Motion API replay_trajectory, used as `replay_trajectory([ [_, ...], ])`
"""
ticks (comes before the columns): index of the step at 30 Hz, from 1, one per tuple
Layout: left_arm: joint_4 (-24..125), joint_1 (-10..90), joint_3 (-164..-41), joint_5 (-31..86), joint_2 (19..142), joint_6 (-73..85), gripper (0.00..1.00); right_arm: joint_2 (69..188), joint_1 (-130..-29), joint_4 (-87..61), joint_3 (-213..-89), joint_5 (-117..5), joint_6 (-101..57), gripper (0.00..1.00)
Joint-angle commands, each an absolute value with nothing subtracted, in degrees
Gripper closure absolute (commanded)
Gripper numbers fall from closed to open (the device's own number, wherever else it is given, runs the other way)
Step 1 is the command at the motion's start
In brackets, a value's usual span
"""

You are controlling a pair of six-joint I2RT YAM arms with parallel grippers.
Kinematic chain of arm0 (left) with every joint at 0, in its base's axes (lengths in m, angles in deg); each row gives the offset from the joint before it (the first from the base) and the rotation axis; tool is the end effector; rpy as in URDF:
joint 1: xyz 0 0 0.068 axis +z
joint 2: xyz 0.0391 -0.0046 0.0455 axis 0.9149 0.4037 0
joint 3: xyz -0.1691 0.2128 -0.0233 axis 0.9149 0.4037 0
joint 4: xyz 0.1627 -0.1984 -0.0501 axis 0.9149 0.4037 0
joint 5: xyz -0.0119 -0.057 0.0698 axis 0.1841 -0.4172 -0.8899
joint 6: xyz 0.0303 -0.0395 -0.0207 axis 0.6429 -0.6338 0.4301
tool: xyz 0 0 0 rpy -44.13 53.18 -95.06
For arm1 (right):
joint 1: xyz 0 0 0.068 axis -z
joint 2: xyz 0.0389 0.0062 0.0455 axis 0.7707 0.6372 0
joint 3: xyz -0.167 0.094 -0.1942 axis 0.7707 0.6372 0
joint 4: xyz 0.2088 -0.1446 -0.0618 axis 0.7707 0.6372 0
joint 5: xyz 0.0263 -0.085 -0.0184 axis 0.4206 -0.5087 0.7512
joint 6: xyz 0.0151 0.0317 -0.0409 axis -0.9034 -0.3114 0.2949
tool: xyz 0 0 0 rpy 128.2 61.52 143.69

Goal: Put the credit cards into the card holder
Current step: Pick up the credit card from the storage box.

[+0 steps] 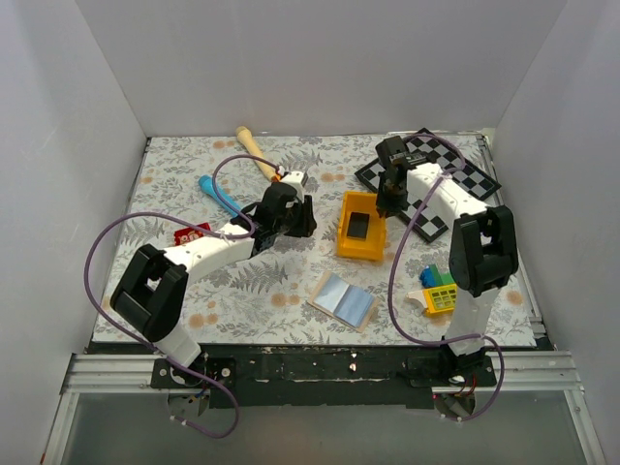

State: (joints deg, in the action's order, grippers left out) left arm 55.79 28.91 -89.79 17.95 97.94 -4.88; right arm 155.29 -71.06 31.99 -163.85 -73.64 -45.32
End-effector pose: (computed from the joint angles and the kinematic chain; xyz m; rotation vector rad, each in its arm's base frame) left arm 0.2858 -0.2166 0.2269 0.2726 2.2525 -0.5432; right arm 0.3754 0.1347 0.2414 0.2763 2.6547 0.0424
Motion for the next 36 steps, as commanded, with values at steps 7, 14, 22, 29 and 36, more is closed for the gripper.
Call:
replay_trajectory([
  [7,55.6,29.2,-86.8,17.4,92.6,-5.1,0.66,157.7,-72.5,30.9,-168.3,-73.4,-35.5,0.73],
  [14,55.4,29.2,-86.5,17.7,92.8,-5.2,0.67,152.5,-72.5,28.2,-167.8,-70.9,-33.8,0.57],
  [22,55.4,29.2,-87.0,17.8,92.9,-5.1,0.67,149.4,-73.6,27.7,-171.0,-64.3,-36.3,0.54],
  [29,55.4,29.2,-87.0,18.8,92.9,-5.6,0.67,155.1,-76.3,29.3,-173.6,-63.2,-39.2,0.55],
  [36,55.8,29.2,-86.5,18.6,92.2,-5.4,0.66,160.5,-76.8,34.5,-176.1,-70.6,-43.7,0.55],
])
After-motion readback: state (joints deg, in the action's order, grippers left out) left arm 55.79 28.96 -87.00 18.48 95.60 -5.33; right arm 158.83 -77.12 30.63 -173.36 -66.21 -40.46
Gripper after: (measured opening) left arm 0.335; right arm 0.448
